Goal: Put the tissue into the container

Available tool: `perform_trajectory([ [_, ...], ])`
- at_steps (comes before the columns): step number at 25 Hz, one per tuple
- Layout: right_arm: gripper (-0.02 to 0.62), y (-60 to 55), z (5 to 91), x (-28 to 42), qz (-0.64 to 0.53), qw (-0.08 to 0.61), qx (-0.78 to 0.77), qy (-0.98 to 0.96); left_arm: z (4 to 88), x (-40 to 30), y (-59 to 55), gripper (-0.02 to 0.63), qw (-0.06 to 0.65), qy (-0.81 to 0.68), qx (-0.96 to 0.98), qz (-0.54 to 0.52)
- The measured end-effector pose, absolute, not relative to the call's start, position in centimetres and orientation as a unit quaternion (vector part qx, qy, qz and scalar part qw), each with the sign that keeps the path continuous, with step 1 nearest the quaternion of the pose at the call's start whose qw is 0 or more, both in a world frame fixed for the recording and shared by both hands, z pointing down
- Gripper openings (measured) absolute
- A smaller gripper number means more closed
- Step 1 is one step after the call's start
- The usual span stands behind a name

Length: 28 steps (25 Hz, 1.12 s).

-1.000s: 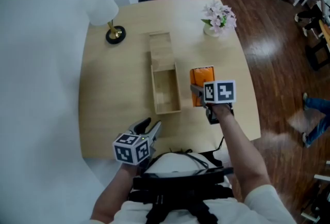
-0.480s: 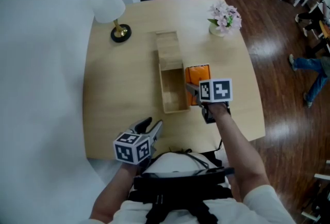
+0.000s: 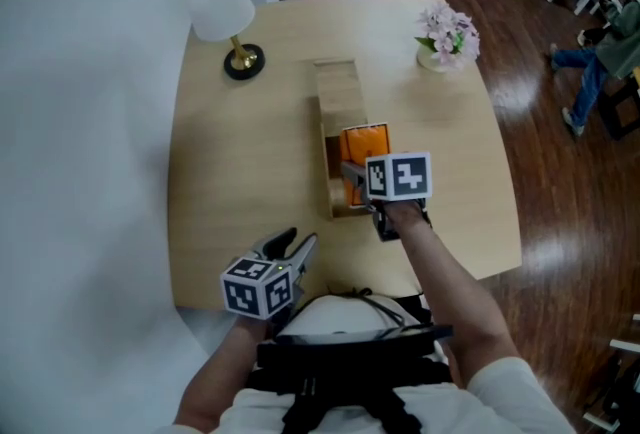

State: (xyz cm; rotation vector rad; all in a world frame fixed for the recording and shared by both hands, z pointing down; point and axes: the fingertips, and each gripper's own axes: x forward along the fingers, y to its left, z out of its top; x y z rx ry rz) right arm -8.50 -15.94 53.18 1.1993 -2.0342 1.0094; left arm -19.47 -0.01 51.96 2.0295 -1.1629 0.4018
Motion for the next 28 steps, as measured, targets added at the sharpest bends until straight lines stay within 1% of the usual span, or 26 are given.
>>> perform_trajectory([
  [7, 0.419, -15.4, 54.8, -11.3, 0.388, 0.294, 0.431, -0.760, 52.3, -20.8, 0.3, 0.195, 0.382, -0.458, 0.788, 0.156],
  [22, 0.421, -15.4, 56.8, -11.5, 0.397, 0.290, 0.448, -0.747, 52.3, -21.4, 0.3, 0.195, 0.385, -0.452, 0.789, 0.158],
  [28, 0.440, -15.6, 56.6, -11.5, 0.386, 0.281, 0.460, -0.749, 52.4, -21.6, 0.6, 0.195, 0.385, -0.453, 0.788, 0.159],
])
